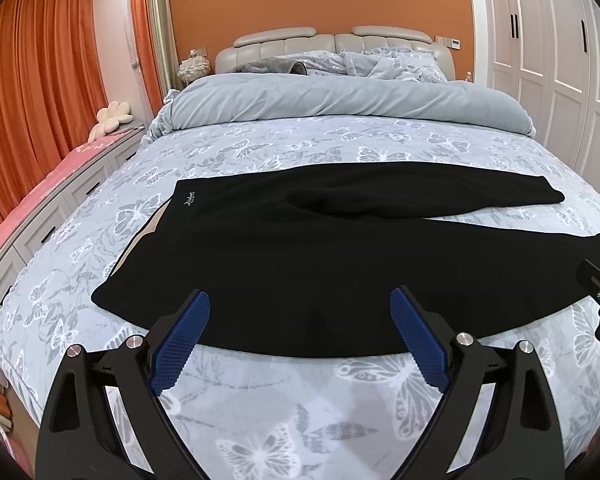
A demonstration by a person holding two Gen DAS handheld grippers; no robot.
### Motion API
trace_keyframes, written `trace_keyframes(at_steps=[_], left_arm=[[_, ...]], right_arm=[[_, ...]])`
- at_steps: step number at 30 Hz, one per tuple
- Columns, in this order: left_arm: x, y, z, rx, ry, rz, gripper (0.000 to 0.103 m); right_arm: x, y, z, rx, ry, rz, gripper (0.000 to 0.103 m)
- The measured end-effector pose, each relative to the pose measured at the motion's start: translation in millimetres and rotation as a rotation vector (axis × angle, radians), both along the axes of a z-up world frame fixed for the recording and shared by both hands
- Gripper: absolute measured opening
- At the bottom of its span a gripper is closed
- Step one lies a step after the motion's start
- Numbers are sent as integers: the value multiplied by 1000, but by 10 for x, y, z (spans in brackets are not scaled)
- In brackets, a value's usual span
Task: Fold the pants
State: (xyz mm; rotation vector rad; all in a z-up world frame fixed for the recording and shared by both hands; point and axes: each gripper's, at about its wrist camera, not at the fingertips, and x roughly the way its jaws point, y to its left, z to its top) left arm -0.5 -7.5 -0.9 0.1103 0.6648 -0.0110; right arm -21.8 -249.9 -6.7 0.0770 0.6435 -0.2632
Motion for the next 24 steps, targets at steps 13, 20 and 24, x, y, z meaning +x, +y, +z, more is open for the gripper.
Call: trace_keyframes(at_steps=[13, 20, 24], left_arm=[[-5, -19, 3, 3, -2, 2, 90], [-6, -23, 5, 4, -2, 1, 90], [-7, -23, 6, 4, -3, 3, 90]], right_arm=[[-1, 7, 1, 1, -1, 0, 92], [10, 9, 0, -1, -1, 0, 92], [11, 12, -1, 0, 0, 0, 92]])
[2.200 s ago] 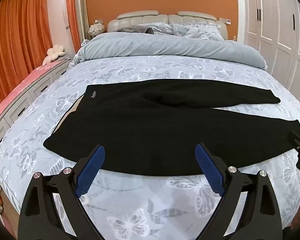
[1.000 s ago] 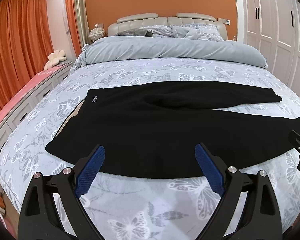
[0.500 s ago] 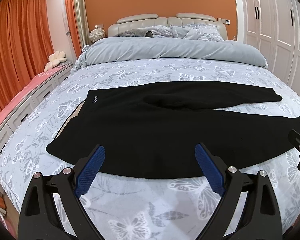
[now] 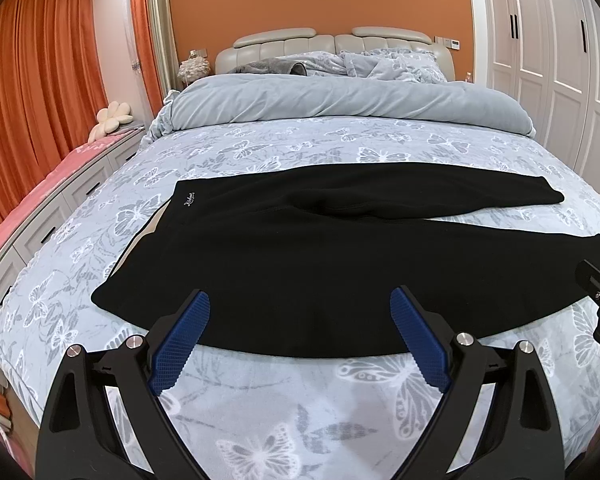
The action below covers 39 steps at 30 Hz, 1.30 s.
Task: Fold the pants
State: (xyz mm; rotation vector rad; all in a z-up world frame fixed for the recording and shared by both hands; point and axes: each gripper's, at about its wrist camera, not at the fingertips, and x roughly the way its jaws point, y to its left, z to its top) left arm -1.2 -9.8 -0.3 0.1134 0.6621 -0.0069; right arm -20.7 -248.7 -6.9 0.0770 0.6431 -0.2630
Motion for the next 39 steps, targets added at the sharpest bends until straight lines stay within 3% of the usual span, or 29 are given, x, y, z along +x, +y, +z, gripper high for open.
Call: trace_keyframes(at_steps=[39], left_arm=[[-1, 8, 0, -1, 1, 2, 90]], right_arm=[[12, 43, 6, -3, 2, 3, 92]])
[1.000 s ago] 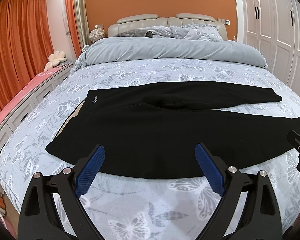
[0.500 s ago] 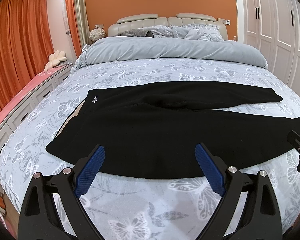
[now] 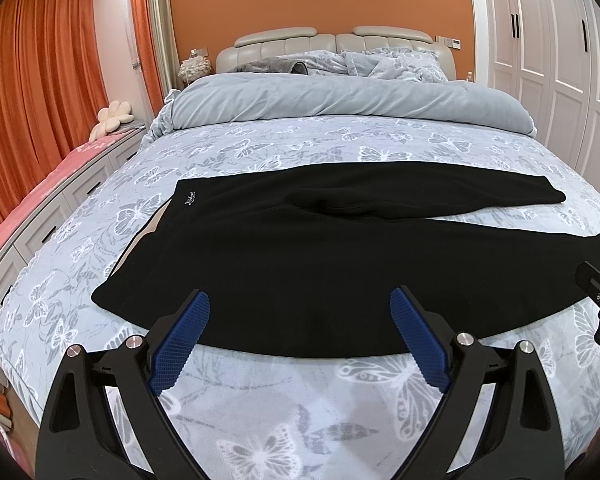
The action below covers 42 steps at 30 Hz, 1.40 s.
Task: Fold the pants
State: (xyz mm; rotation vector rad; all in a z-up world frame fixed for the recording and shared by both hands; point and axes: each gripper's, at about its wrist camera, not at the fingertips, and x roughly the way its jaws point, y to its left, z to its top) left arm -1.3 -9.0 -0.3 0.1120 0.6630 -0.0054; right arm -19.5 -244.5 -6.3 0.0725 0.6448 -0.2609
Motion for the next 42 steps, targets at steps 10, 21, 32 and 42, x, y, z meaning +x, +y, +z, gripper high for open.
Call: trace_keyframes(at_steps=[10, 21, 32, 42], left_arm=[[398, 382, 215, -149, 39, -42, 96], [2957, 1636, -79, -67, 200, 193, 98], [4348, 2244, -1153, -167, 452, 381, 98], [4189, 2434, -777, -204, 352, 400, 15]], right_arm=[[254, -658, 150, 120, 42, 20, 92], [2174, -2947, -334, 114, 230, -139, 92], [3412, -3833, -1081, 222, 319, -261, 92], [3309, -3408, -758, 135, 179, -128, 10]])
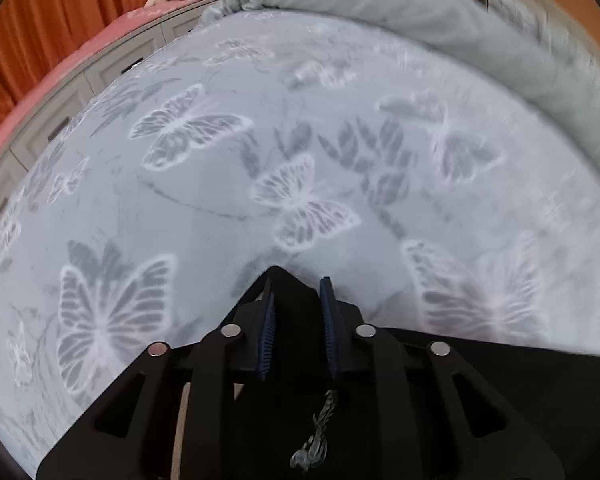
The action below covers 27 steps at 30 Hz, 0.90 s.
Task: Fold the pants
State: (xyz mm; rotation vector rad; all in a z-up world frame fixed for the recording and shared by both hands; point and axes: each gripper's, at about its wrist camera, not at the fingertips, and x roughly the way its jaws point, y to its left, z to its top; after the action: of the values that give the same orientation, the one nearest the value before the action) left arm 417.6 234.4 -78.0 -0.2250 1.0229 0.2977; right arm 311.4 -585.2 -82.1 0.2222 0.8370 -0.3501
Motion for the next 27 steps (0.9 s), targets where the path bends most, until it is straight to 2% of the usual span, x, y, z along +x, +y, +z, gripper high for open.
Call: trace_keyframes(at_steps=[1, 2, 5, 7, 10, 12, 15, 17, 18, 20, 21, 22, 23, 25, 26, 27], left_arm=[[-67, 26, 123, -11, -30, -4, 14], [-164, 51, 257, -22, -60, -13, 8], [-545, 115, 738, -73, -156, -63, 8], [-979, 137, 1117, -101, -225, -126, 8], [-1545, 172, 1403, -101, -275, -189, 8], [-1955, 223, 1469, -110, -276, -212, 8], [-2511, 329, 1302, -92, -228, -210, 9], [-2808, 415, 988, -85, -158, -201, 10], [-2909, 447, 813, -69, -118, -189, 15], [-3026, 476, 516, -39, -52, -174, 15], [-3107, 504, 353, -30, -19, -143, 13], [-3172, 533, 281, -55, -13, -131, 14], [-3254, 571, 247, -98, -16, -120, 19], [-3403, 596, 276, -201, -57, -94, 39], [-3451, 578, 319, -234, -88, -82, 65], [-3490, 534, 383, -274, -129, -69, 84]], right_arm=[[-120, 46, 182, -1, -46, 16, 10], [-202, 64, 308, -1, -76, 24, 10], [-659, 143, 798, -9, -181, 74, 9], [-1084, 230, 1108, -29, -232, 120, 9], [-1664, 323, 1290, -72, -231, 172, 10], [-2023, 344, 1240, -102, -201, 188, 10], [-2557, 328, 943, -107, -127, 203, 11], [-2762, 286, 658, -95, -55, 189, 14], [-2850, 249, 463, -76, -5, 175, 16], [-2971, 199, 168, -78, 85, 128, 25], [-3059, 178, 74, -83, 104, 100, 27], [-3146, 146, 44, -71, 104, 77, 33], [-3233, 134, 54, -56, 88, 56, 45], [-3473, 110, 181, -24, 25, -2, 55], [-3563, 107, 258, -2, -8, -9, 56], [-3597, 120, 303, 16, -28, -11, 57]])
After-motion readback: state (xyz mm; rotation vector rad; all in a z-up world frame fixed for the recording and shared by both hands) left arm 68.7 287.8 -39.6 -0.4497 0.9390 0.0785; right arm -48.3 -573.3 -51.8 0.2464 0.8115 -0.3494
